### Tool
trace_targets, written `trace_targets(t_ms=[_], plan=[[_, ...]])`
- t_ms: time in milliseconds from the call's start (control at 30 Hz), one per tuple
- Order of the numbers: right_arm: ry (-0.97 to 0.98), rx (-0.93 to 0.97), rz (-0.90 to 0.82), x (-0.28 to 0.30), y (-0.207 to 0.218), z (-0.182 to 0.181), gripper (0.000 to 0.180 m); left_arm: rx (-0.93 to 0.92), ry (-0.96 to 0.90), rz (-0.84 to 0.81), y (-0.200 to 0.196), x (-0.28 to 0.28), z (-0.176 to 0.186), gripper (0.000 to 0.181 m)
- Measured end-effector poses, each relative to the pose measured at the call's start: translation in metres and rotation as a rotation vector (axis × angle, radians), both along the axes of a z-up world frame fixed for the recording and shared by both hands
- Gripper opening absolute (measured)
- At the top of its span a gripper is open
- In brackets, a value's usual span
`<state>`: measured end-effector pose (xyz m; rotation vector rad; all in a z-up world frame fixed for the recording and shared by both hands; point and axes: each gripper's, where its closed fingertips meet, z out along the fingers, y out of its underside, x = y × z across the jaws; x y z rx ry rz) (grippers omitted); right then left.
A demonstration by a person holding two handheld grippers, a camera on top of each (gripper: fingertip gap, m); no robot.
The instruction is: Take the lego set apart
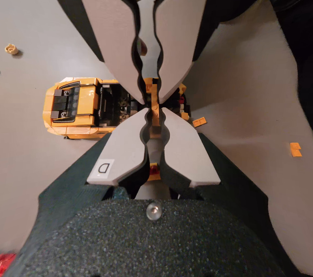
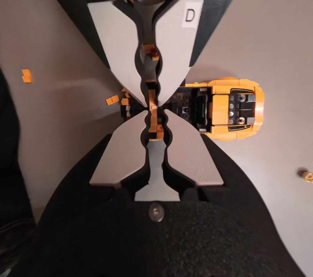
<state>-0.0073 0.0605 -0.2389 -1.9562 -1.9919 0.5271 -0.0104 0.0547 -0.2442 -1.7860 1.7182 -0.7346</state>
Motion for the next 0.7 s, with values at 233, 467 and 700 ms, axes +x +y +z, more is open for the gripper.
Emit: trace_targets(t_ms=[233,467,700], plan=[[-0.011,-0.17,0.003,0.0,-0.007,0.0,0.01,0.063,0.007,-0.026,-0.001,0.0,0.0,0.009],[-0.036,-0.164,0.013,0.0,-0.006,-0.002,0.006,0.078,0.014,-0.03,-0.002,0.0,0.0,0.008],[-0.04,-0.011,0.036,0.0,-0.006,-0.004,0.007,-0.074,-0.051,-0.036,-0.002,-0.021,0.017,0.011]])
